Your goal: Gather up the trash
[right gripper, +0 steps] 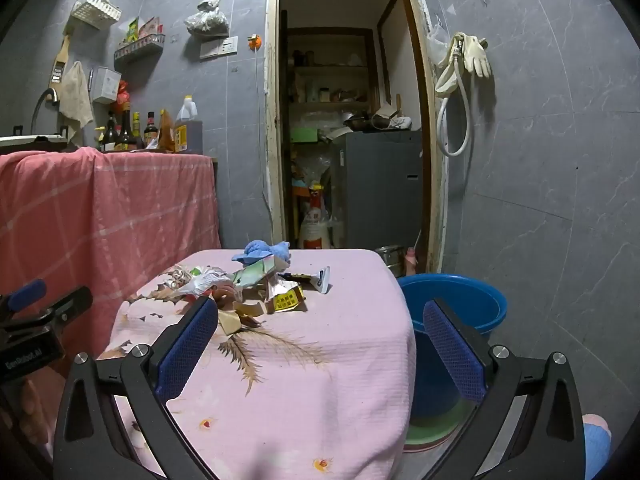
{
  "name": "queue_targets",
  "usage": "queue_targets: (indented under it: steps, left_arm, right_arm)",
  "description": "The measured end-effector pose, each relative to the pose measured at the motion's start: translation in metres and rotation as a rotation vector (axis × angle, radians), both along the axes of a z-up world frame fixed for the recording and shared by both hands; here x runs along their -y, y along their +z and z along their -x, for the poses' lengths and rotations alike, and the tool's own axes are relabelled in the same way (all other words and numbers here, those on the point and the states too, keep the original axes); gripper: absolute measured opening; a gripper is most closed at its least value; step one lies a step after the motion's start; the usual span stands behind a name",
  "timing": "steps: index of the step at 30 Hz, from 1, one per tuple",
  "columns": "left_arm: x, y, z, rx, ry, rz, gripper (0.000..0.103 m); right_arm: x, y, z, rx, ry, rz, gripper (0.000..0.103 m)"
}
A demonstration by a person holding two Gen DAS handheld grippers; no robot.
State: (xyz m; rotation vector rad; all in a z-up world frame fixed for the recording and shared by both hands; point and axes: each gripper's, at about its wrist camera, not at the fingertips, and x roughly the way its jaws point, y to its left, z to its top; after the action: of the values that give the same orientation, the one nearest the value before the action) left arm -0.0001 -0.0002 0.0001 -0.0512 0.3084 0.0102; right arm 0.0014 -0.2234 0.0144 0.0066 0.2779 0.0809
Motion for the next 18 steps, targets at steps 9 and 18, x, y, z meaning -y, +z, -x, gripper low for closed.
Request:
queue_targets:
  steps: [9,18]
  left_arm:
    - [0.0,0.0,-0.0001,-0.004,0.001,0.004,0.1]
    - [-0.0001,0.0,0.0,-0.005,0.001,0.005,0.1]
  right_arm:
    - [0.0004,0.0002,0.0005,0.008,0.0,-0.003,0.103]
    - [0.0008,0.0005,0.0014,0.009,0.0,-0.004,0.103]
